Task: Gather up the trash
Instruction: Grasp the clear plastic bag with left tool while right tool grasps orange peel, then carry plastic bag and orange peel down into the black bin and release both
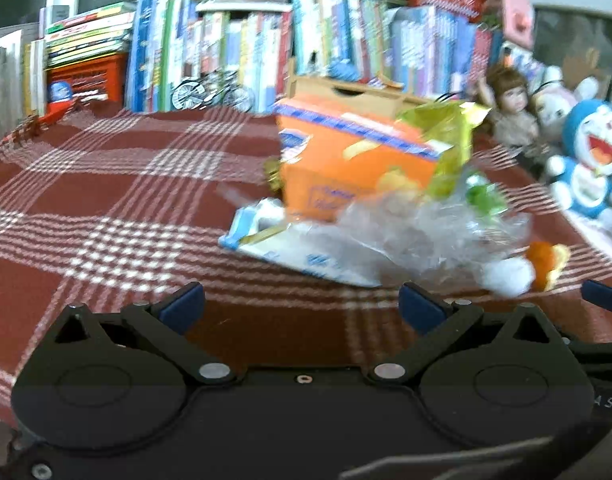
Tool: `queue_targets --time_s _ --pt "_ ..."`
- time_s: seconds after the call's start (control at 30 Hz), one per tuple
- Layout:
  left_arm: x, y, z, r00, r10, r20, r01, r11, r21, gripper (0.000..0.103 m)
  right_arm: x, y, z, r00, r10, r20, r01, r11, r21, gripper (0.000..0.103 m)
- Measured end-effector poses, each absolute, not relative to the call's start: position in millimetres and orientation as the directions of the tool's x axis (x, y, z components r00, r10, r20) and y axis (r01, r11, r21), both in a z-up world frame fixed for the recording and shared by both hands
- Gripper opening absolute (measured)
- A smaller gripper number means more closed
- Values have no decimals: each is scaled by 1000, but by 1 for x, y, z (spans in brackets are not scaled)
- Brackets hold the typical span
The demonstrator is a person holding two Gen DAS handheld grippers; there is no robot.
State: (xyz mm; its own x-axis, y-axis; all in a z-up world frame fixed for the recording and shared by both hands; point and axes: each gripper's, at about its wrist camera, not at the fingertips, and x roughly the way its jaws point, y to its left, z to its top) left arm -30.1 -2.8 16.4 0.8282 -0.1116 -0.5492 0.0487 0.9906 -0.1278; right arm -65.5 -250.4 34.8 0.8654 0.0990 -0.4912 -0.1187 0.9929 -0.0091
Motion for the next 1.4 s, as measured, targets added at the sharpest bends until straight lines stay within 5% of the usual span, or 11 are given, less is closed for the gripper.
queue_targets --time_s 0.47,0.8,1.0,1.07,1.2,1.4 --pt "-40 -15 18 762 -363 -536 199 919 -340 103 -61 -303 35 877 57 -476 -42 998 42 103" --pt "1 -29 7 735 -401 -546 44 832 -552 103 -26 -315 33 869 113 -482 -56 990 131 103" --pt "21 -28 -7 744 -409 -529 -40 763 -646 101 -11 -318 20 834 153 -530 -61 980 187 87" --pt "26 -31 -8 740 -420 -525 -29 761 -648 92 -9 -320 16 821 171 -544 -62 975 213 79" --pt "23 -38 -6 749 -459 -478 46 755 -654 56 -10 -320 13 815 166 -555 -45 973 225 52" --pt "12 -51 11 766 -444 -465 126 813 -569 44 -17 -319 21 830 146 -538 -44 979 198 39"
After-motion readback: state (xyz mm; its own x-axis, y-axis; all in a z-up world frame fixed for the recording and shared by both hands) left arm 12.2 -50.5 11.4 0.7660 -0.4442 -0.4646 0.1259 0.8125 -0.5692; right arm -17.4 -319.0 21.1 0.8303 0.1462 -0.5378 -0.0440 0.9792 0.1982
